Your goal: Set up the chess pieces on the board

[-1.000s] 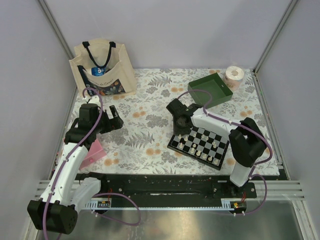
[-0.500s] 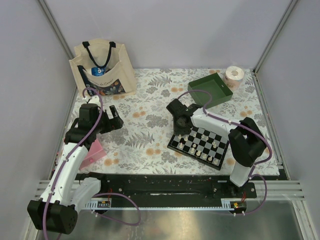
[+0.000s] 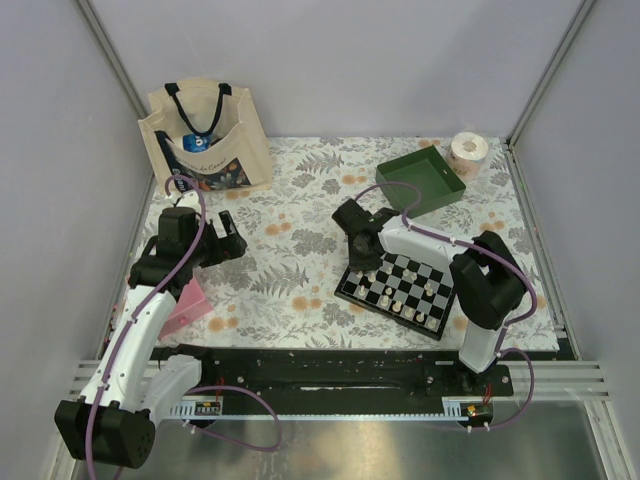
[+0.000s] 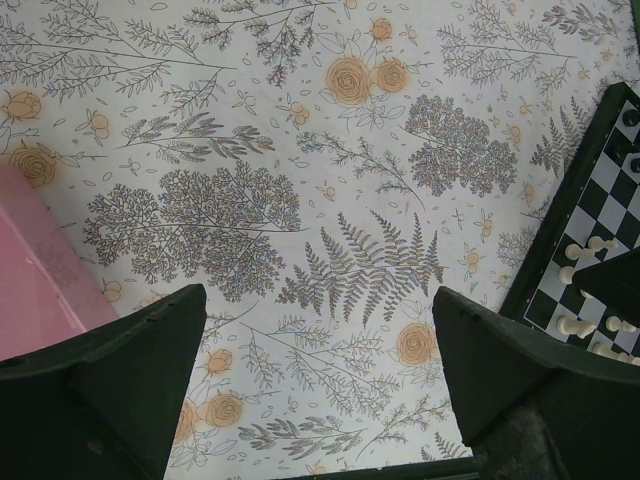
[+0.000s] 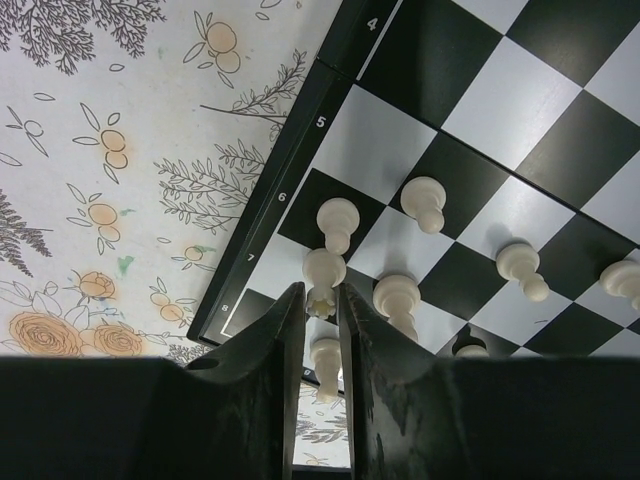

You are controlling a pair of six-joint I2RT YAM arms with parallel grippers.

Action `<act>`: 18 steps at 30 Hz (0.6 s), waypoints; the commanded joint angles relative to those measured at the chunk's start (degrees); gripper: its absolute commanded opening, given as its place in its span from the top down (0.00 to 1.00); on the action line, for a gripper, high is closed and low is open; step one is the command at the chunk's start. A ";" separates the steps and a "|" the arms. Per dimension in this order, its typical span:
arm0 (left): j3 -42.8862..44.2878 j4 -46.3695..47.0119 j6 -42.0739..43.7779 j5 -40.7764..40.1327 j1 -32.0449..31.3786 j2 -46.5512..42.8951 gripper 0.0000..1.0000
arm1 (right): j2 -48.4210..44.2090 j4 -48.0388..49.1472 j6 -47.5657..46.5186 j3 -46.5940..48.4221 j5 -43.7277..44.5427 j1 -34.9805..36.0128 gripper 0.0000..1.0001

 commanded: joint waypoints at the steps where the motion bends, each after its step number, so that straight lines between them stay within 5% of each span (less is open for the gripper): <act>1: 0.03 2.80 0.31 1.13 0.34 0.04 0.01 | -0.82 1.61 -0.79 0.81 1.09 -0.36 0.73; 9: 0.11 2.80 0.22 1.39 0.34 0.04 0.01 | -2.31 1.70 -0.97 0.20 -1.45 -0.18 0.87; 18: 0.20 2.71 0.31 1.48 0.34 0.04 0.01 | -5.92 1.79 -0.08 -1.91 -3.12 1.84 0.88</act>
